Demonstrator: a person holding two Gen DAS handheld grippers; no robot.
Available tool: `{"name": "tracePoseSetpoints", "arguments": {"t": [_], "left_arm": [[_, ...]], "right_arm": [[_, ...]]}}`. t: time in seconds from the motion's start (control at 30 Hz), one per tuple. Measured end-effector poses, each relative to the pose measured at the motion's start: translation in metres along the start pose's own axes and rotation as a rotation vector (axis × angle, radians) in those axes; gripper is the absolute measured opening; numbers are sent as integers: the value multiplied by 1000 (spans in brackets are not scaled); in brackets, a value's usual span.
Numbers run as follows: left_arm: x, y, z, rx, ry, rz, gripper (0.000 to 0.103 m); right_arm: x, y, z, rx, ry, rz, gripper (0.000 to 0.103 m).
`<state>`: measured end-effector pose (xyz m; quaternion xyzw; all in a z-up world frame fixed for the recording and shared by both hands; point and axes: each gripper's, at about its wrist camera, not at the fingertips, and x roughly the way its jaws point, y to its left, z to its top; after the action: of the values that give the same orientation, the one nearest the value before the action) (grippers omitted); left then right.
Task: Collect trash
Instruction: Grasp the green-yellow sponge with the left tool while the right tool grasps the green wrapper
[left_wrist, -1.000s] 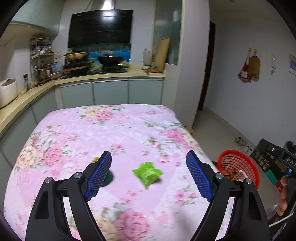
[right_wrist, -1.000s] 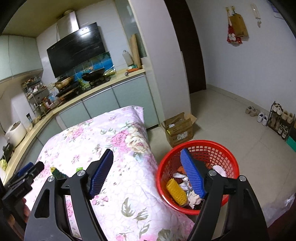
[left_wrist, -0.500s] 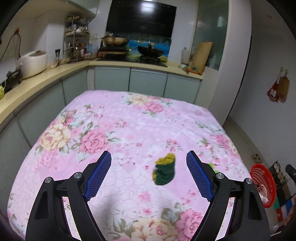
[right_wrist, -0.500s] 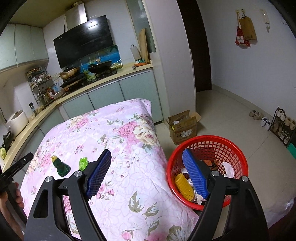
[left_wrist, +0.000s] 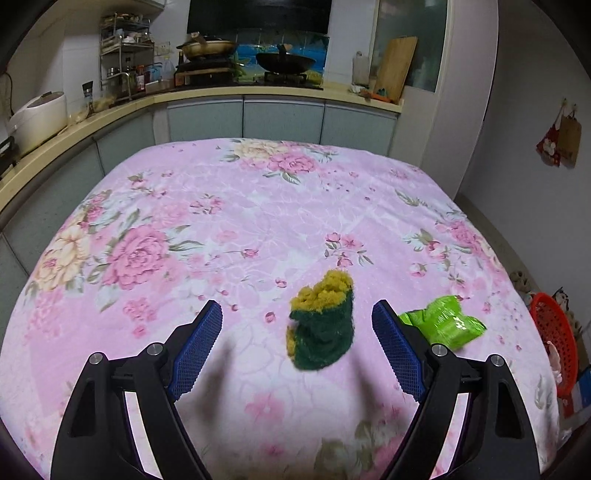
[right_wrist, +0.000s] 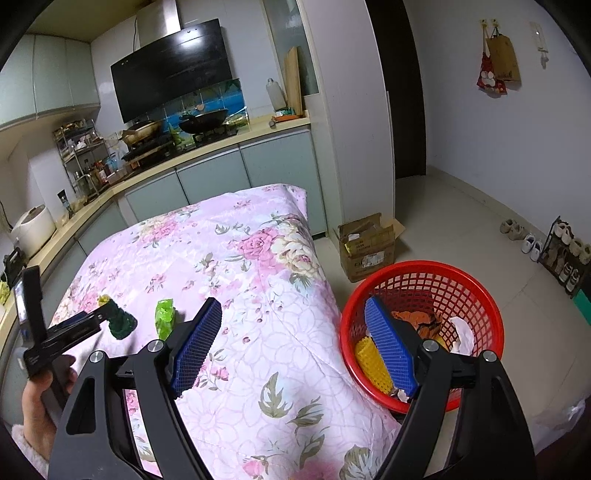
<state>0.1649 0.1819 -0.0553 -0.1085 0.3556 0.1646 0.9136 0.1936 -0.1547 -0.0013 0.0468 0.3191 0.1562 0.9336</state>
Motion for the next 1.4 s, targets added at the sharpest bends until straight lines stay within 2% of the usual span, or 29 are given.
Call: {"name": "tracePoseSetpoints", "arguments": {"t": [0.17,0.23,0.27,0.33,0.4,0.7,0.83,1.07,1.4], "left_arm": [[16,-4,3,-6,14,-18,78],[21,-6,4,-2,19,-22,63],[23,-7,4,-1,24,-21,59],[26,-7,3,-2,35,-24,42],[22,-5,1,-7,30,-34,37],[-17,23,-12,-95,-31,-23,37],[-32,37,-17,-135,-51,-32,37],[-52,47,-21,-134,-90,-43,37],[-54,57,-28,-128,-94,-36,37]], "right_arm": [[8,4,-5,-15,21,1,77],[12,9,-8,-24,34,12,77],[14,12,-9,-30,39,18,77],[17,19,-13,-46,53,33,77],[21,29,-16,-64,64,50,77],[55,74,-19,-104,104,141,77],[73,99,-18,-143,107,150,77],[113,142,-22,-272,179,144,77],[151,171,-20,-316,251,140,77]]}}
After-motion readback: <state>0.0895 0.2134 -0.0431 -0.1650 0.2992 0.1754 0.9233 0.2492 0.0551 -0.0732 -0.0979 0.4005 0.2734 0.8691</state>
